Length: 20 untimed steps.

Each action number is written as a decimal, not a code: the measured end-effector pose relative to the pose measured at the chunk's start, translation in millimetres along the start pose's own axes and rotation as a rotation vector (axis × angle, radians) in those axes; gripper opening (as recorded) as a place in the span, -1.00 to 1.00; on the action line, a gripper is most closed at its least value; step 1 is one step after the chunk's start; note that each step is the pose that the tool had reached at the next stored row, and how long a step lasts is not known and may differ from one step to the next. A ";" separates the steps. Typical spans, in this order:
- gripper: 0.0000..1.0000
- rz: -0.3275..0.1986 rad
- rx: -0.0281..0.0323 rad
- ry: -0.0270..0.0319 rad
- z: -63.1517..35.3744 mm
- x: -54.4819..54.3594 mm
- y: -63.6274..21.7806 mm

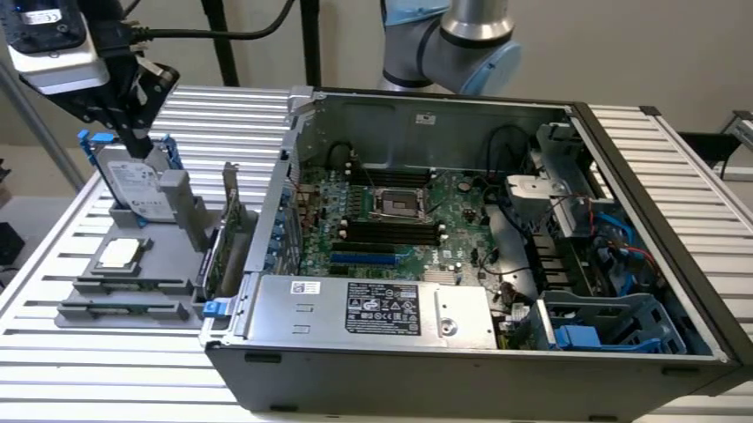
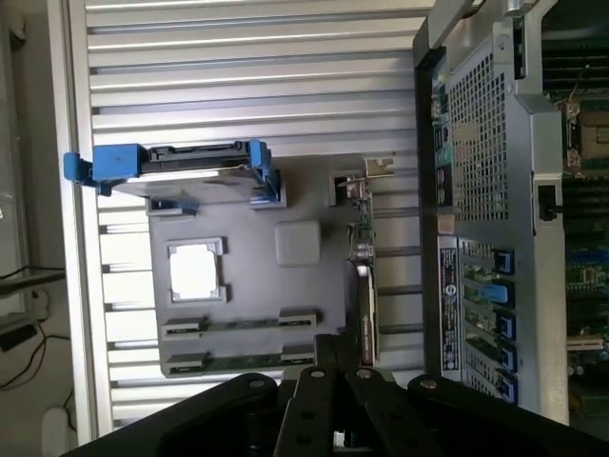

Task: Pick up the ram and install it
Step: 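Reach for the ram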

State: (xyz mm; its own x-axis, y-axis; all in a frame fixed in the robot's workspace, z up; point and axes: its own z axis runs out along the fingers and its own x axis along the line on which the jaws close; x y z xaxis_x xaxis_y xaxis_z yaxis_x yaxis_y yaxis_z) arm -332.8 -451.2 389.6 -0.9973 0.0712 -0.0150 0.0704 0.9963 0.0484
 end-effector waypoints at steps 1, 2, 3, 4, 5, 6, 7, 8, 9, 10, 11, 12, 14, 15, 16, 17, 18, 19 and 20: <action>-0.79 0.000 0.0000 0.0009 1.0 3.1 -0.9; -0.79 0.000 0.0000 0.0019 1.8 5.6 -1.8; -0.79 0.000 0.0001 0.0032 2.7 8.0 -2.7; -0.79 -0.001 0.0003 0.0045 3.5 10.3 -3.7; -0.79 -0.001 0.0004 0.0060 4.2 12.4 -4.6; -0.79 -0.001 0.0004 0.0076 4.9 14.6 -5.4; -0.79 -0.001 0.0005 0.0091 5.6 16.6 -6.2; -0.79 -0.002 0.0006 0.0105 6.1 18.6 -6.9; -0.79 -0.002 0.0007 0.0116 6.7 20.7 -7.7; -0.79 -0.002 0.0008 0.0128 7.1 22.6 -8.4; -0.79 -0.003 0.0008 0.0136 7.6 24.5 -9.1; -0.79 -0.004 0.0009 0.0145 7.9 26.3 -9.9; -0.79 -0.006 0.0009 0.0158 8.4 29.1 -11.1; -0.79 -0.007 0.0009 0.0164 8.6 30.2 -11.7; -0.79 -0.009 0.0010 0.0172 8.7 31.3 -12.3; -0.79 -0.010 0.0011 0.0179 8.8 32.3 -12.9; -0.79 -0.012 0.0011 0.0186 9.0 33.2 -13.5; -0.79 -0.014 0.0011 0.0193 9.1 34.0 -14.0; -0.79 -0.016 0.0011 0.0198 9.2 34.6 -14.6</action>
State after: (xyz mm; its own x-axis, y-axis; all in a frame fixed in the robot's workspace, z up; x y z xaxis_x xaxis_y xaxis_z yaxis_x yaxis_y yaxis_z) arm -368.2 -462.8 379.2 -0.9985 0.0544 0.0040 0.0546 0.9974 0.0473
